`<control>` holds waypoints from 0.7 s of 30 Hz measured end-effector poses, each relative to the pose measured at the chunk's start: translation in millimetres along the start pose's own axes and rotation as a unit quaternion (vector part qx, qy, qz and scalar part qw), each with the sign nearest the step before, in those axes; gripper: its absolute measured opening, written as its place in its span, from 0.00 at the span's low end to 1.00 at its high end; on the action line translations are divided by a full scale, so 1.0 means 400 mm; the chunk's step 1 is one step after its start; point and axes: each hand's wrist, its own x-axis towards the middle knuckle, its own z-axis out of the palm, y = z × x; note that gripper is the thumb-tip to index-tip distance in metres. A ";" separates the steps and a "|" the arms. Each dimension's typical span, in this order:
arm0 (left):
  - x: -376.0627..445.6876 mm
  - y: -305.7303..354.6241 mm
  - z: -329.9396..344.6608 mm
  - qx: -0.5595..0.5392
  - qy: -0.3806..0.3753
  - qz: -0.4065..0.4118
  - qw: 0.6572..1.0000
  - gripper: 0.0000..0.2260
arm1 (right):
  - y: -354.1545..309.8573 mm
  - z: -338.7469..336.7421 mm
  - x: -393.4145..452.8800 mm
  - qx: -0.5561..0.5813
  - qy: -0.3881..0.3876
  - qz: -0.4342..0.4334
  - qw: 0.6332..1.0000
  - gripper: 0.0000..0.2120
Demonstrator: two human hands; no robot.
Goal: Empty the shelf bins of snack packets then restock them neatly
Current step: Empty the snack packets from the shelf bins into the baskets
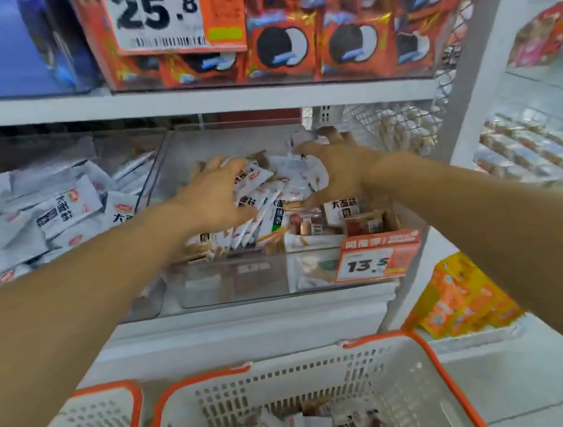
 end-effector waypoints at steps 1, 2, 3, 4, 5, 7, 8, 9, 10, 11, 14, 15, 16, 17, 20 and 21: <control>0.021 -0.005 0.003 0.000 -0.016 -0.002 1.000 0.41 | 0.004 -0.007 0.020 0.020 -0.029 0.006 0.999 0.53; 0.040 -0.010 0.009 -0.011 -0.036 -0.006 0.999 0.45 | 0.007 -0.009 0.037 0.051 -0.058 0.012 0.997 0.56; 0.056 -0.014 0.017 -0.029 -0.059 -0.015 0.998 0.48 | 0.007 -0.006 0.050 0.076 -0.081 0.019 0.994 0.58; 0.069 -0.018 0.028 -0.043 -0.080 -0.024 0.996 0.50 | 0.005 0.002 0.064 0.090 -0.094 0.026 0.991 0.58; 0.080 -0.023 0.041 -0.044 -0.092 -0.025 0.994 0.52 | 0.001 0.010 0.072 0.089 -0.097 0.027 0.991 0.58; 0.096 -0.035 0.067 -0.022 -0.089 -0.024 0.996 0.55 | -0.009 0.030 0.082 0.089 -0.100 0.013 0.991 0.55; 0.101 -0.038 0.073 -0.016 -0.083 -0.025 0.996 0.56 | -0.012 0.037 0.084 0.095 -0.104 0.003 0.990 0.53; 0.105 -0.040 0.074 -0.017 -0.082 -0.027 0.996 0.56 | -0.015 0.041 0.081 0.099 -0.108 -0.005 0.989 0.52; 0.105 -0.041 0.072 -0.021 -0.088 -0.028 0.995 0.56 | -0.017 0.041 0.078 0.103 -0.108 -0.008 0.989 0.51; 0.103 -0.041 0.068 -0.022 -0.097 -0.028 0.995 0.56 | -0.020 0.040 0.074 0.109 -0.102 -0.007 0.989 0.49; 0.086 -0.040 0.058 -0.010 -0.116 -0.027 0.993 0.52 | -0.035 0.031 0.061 0.113 -0.093 -0.027 0.989 0.38; 0.079 -0.039 0.055 -0.008 -0.117 -0.026 0.993 0.52 | -0.042 0.027 0.058 0.098 -0.098 -0.037 0.990 0.36; 0.072 -0.039 0.051 -0.008 -0.114 -0.025 0.993 0.52 | -0.050 0.023 0.054 0.083 -0.104 -0.045 0.990 0.37; 0.066 -0.040 0.046 -0.012 -0.108 -0.024 0.994 0.52 | -0.058 0.019 0.050 0.070 -0.112 -0.051 0.990 0.40; 0.051 -0.040 0.029 -0.031 -0.082 -0.013 0.996 0.51 | -0.086 0.023 0.035 0.056 -0.115 -0.060 0.990 0.54; 0.046 -0.038 0.023 -0.037 -0.074 -0.011 0.997 0.49 | -0.093 0.028 0.028 0.052 -0.105 -0.070 0.991 0.55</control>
